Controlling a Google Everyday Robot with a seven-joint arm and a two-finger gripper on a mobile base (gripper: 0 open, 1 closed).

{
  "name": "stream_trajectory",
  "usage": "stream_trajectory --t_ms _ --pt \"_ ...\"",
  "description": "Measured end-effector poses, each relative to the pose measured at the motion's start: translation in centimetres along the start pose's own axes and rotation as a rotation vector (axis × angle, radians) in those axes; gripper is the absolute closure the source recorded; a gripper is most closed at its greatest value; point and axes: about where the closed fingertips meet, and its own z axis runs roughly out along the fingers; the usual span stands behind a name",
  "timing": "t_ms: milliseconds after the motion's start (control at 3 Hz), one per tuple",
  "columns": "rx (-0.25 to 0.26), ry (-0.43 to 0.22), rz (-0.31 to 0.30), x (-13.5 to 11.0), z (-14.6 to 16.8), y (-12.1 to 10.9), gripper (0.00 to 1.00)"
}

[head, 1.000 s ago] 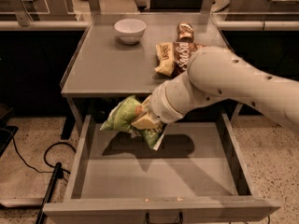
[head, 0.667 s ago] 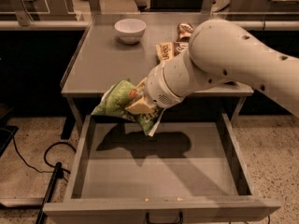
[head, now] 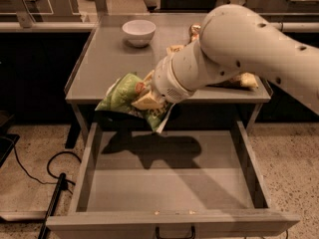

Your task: Pick green jalapeno chip bag from top drawer and place on counter

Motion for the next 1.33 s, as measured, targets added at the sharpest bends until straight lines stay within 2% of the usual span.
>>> stream_trajectory --t_ms 333,667,1333 --pt "0.042 -0.008 -0.045 -1.8 -1.1 -3.8 1.00" --pt "0.033 -0.006 -0.072 -3.2 -0.2 -7.6 1.00" --pt "-0.082 0.024 -0.071 -2.5 6.2 -12.6 1.00"
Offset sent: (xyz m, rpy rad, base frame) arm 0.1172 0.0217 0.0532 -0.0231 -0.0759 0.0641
